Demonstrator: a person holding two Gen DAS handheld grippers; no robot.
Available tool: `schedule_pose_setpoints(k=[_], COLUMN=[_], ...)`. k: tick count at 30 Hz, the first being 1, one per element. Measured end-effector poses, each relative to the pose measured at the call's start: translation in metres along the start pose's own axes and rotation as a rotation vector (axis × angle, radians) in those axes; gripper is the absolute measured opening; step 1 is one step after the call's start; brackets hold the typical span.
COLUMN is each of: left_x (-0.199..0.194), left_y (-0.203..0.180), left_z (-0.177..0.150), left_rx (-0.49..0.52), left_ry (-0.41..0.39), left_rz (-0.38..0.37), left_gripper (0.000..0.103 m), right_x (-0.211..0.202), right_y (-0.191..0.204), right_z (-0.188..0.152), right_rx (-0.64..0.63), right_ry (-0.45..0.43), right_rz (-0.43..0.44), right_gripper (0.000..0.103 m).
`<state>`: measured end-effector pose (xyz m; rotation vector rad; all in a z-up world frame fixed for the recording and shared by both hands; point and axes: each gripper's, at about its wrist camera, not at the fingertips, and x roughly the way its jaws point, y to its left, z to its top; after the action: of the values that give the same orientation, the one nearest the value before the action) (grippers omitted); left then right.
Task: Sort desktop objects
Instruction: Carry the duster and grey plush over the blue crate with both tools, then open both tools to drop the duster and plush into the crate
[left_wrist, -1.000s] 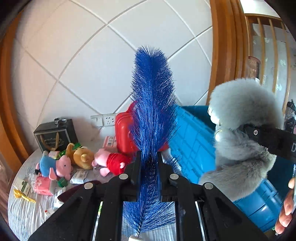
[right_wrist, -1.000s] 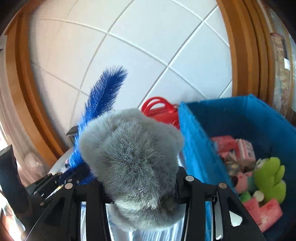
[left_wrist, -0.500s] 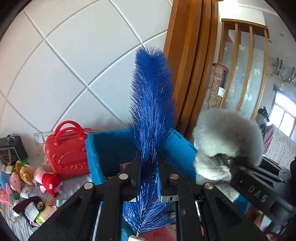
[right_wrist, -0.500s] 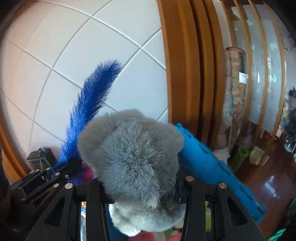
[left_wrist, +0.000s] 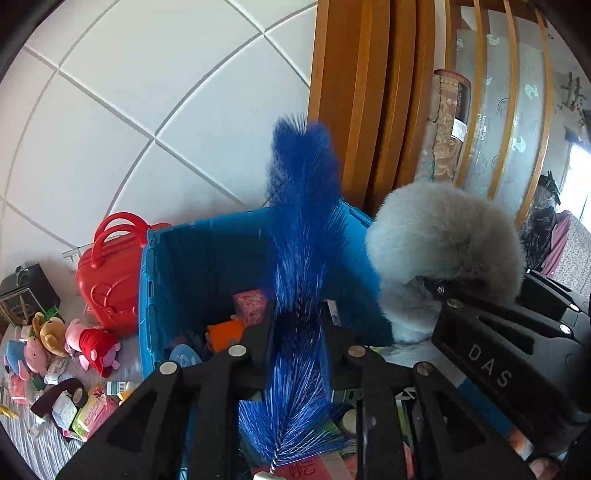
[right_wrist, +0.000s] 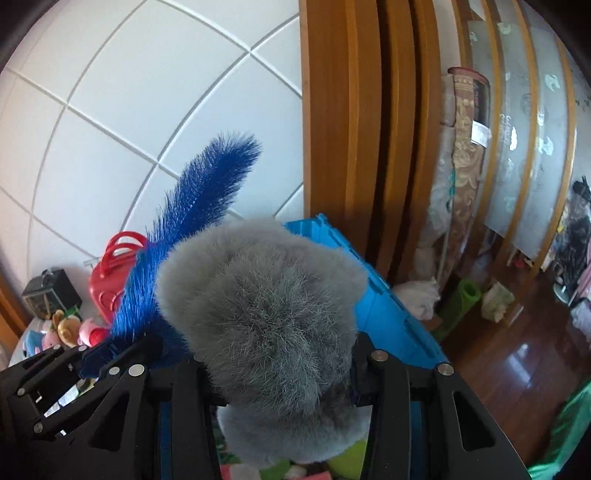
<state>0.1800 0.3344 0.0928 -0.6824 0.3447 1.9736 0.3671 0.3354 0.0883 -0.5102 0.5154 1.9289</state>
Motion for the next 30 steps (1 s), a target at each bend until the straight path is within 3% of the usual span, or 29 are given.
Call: schedule_pose_setpoints(k=[2,6,10,13,23,30], left_x=[-0.003,-0.010,-0.024,-0.040,-0.105,-0.137], left_y=[0.001,0.013,0.031,0.042,0.084,0.131], left_z=[-0.001,-0.005,-0.009,-0.015,-0.035,-0.057], left_rx=[0.005,-0.031,-0.066,-0.072,-0.074,-0.098], left_ry=[-0.011,-0.013,-0.024,-0.042,-0.124,-0.162], left_rz=[0.015,0.038,0.038,0.040,0.027,0.057], left_gripper=[0.024,0.045,0.057,0.064,0.073,0.074], right_x=[0.005,0.005,-0.005,-0.016,-0.069,-0.098], right_y=[0.000,0.007,0.010,0.014,0.056,0.100], right_z=[-0.001,-0.005,-0.006,-0.008,-0.024,-0.044], right_rx=[-0.004,-0.035,-0.032,-0.025,-0.044,-0.063], right_ry=[0.006,0.009,-0.014,-0.028,-0.082,-0.103], right_rz=[-0.004,-0.040,-0.088,-0.101,-0.076,-0.047], right_gripper=[0.047,0.054,0.090,0.103,0.103,0.103])
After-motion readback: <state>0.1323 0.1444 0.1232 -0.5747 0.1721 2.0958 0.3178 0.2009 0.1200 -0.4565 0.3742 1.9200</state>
